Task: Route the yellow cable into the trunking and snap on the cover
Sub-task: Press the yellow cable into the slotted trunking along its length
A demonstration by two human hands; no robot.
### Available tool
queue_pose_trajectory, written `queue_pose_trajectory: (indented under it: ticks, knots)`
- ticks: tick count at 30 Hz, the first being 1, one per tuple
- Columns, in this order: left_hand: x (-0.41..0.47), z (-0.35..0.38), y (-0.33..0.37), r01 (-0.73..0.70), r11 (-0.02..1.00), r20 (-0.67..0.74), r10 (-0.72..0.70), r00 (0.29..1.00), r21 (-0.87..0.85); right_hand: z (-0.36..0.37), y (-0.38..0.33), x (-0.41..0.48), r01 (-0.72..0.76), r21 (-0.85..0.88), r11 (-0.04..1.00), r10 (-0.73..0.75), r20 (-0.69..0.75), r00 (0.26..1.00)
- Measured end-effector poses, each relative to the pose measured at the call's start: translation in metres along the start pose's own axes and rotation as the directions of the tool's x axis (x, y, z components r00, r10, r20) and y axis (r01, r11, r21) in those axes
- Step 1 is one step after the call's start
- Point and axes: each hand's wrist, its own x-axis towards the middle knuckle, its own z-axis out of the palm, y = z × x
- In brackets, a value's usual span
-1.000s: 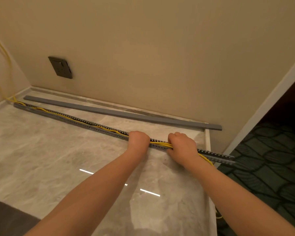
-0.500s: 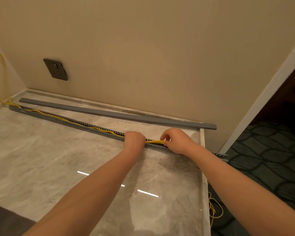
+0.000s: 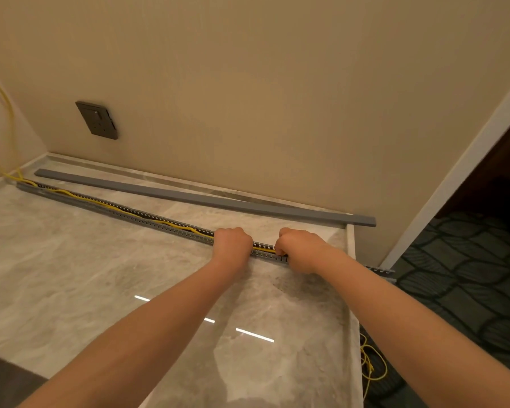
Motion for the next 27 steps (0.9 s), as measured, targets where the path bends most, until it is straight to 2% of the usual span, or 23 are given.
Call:
queue_pose_trajectory:
  ticks: [4, 5, 8, 12, 16, 22, 27]
  knots:
    - [-0.004, 0.001, 0.015, -0.194, 0.961, -0.204, 0.153, 0.967, -0.196, -0.002, 0.0, 0.001, -0.031, 0.054, 0.998, 0.029, 0.032, 0.999]
    - [-0.005, 0.003, 0.021, -0.207, 0.938, -0.228, 0.145, 0.963, -0.279, -0.002, 0.0, 0.0, -0.037, 0.058, 0.998, 0.035, 0.027, 0.999]
    - [-0.008, 0.009, 0.031, -0.125, 0.863, -0.214, 0.02, 0.977, -0.489, 0.003, -0.001, -0.003, -0.05, 0.065, 0.997, 0.051, -0.022, 0.998]
    - [-0.004, 0.01, 0.03, -0.131, 0.9, -0.203, 0.049, 0.978, -0.415, 0.008, -0.001, -0.006, -0.067, 0.131, 0.989, 0.075, -0.058, 0.995]
    - [-0.005, 0.001, 0.033, -0.16, 0.936, -0.166, 0.112, 0.98, -0.314, 0.013, -0.004, -0.009, -0.155, 0.231, 0.961, 0.185, -0.115, 0.976]
    - [-0.005, -0.008, 0.035, -0.179, 0.96, -0.134, 0.153, 0.979, -0.216, 0.016, -0.006, -0.021, -0.273, 0.054, 0.961, 0.278, -0.199, 0.94]
    - [-0.002, -0.012, 0.038, -0.201, 0.96, -0.122, 0.179, 0.976, -0.195, 0.017, 0.0, -0.039, -0.425, 0.062, 0.903, 0.429, -0.204, 0.88]
